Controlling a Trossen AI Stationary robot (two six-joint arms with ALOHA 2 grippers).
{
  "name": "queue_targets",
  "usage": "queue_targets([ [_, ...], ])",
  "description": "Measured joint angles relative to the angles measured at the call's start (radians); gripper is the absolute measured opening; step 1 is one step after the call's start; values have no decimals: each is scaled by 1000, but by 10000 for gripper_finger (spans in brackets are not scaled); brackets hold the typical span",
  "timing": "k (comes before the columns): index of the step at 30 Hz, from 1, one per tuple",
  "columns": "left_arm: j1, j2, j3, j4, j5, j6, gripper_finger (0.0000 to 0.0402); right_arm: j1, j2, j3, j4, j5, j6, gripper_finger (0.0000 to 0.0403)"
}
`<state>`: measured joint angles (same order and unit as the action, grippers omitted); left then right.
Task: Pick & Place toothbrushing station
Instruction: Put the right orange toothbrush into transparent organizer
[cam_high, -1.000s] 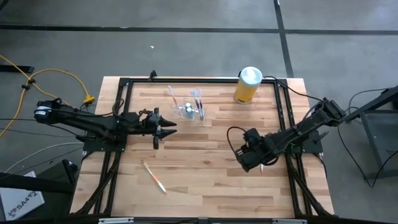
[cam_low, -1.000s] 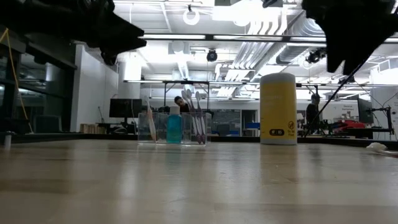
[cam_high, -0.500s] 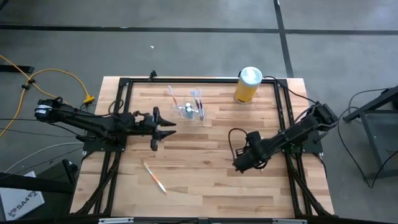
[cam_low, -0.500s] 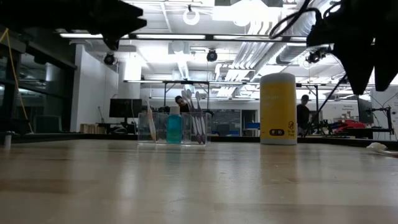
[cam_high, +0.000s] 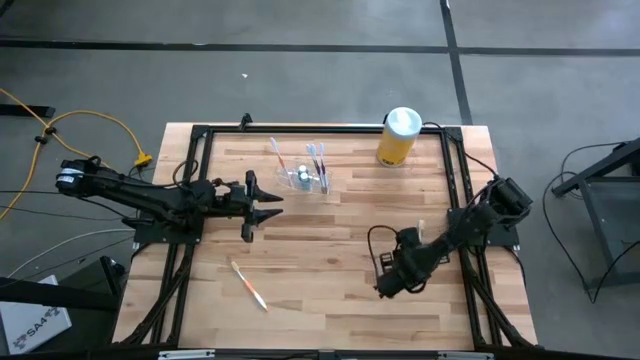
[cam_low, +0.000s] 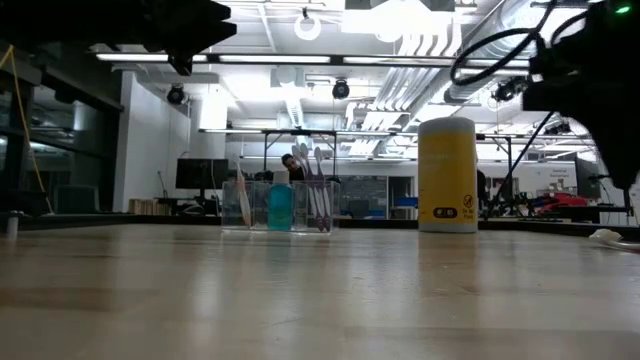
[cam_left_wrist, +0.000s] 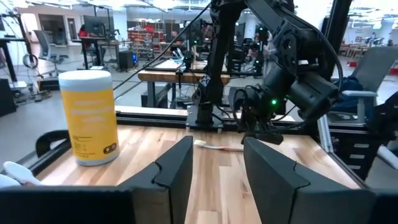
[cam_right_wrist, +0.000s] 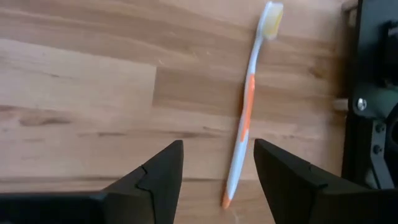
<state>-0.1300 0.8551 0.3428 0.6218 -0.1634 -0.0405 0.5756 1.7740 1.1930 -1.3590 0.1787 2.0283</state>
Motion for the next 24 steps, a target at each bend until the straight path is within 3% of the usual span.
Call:
queue_targets([
  [9, -45, 0, 0, 0, 15, -18, 139, 92, 1, -14, -4, 2, 131, 189],
  [17, -92, 0, 0, 9, 14, -20, 139, 96, 1, -169, 114, -79, 126, 189],
  [24, -104, 0, 0, 15, 14, -20, 139, 96, -37, -247, 210, -51, 122, 189],
])
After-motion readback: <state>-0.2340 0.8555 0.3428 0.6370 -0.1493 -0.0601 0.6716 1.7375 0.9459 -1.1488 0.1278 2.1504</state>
